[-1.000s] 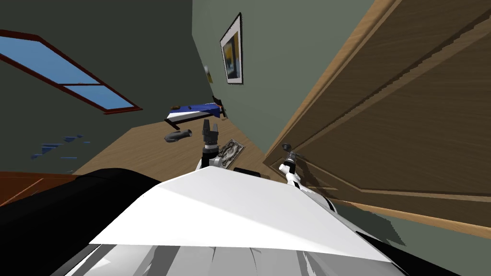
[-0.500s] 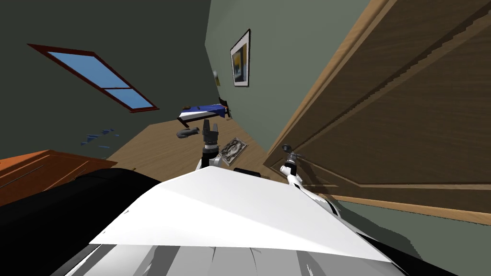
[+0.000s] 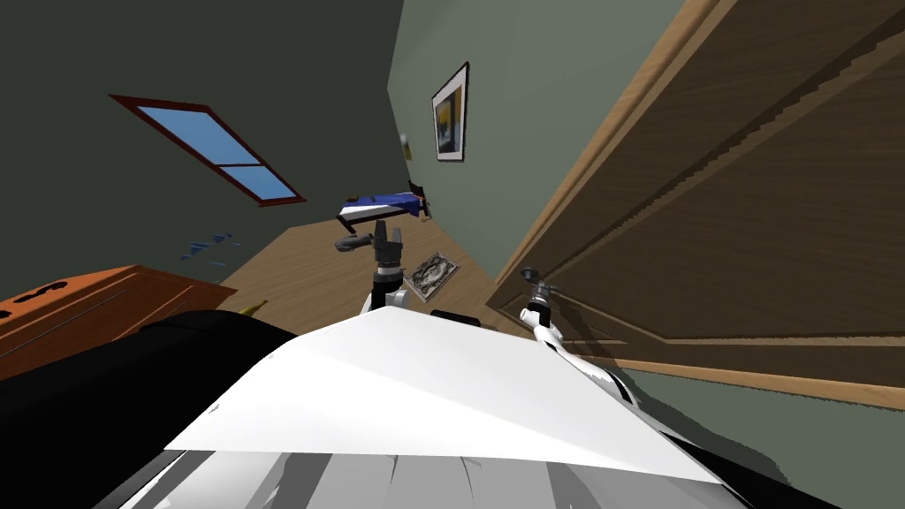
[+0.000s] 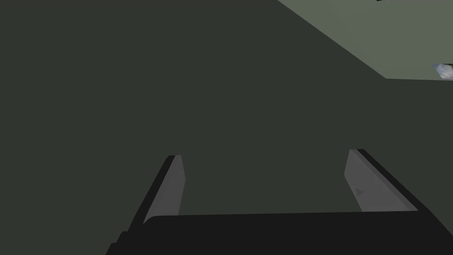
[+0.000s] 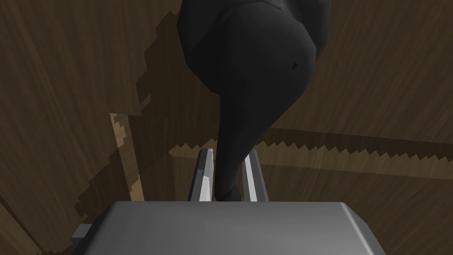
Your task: Pull the door open
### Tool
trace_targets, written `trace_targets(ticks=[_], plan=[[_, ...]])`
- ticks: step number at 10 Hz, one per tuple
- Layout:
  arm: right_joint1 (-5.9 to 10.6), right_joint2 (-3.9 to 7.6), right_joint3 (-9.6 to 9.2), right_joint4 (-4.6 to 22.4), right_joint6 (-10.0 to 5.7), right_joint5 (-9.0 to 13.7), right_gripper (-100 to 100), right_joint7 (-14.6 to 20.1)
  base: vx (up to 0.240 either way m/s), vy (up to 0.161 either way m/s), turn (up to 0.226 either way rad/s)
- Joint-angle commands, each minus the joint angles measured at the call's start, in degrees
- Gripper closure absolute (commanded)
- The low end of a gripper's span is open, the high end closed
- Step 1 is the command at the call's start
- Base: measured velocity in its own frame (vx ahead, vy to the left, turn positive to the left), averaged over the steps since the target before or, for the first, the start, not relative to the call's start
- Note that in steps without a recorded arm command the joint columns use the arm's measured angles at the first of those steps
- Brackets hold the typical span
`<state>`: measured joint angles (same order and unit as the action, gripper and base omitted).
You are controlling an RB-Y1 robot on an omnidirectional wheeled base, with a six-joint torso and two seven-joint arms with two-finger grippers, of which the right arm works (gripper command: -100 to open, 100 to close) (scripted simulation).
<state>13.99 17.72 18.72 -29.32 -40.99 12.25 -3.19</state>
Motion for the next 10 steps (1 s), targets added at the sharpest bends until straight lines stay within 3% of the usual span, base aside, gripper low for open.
trace_targets(ticks=[1, 5, 10], plan=[[0.46, 0.44, -1.4, 0.4, -0.71, -0.6, 100, 1.7, -0.021, 0.0, 0.042], [-1.13, 1.64, -2.44, 0.1, -0.27, -1.0, 100, 3.7, -0.035, -0.011, 0.026], [-1.63, 2.47, -6.09, -0.5, -1.07, -3.0, 100, 7.4, -0.24, -0.031, 0.135]])
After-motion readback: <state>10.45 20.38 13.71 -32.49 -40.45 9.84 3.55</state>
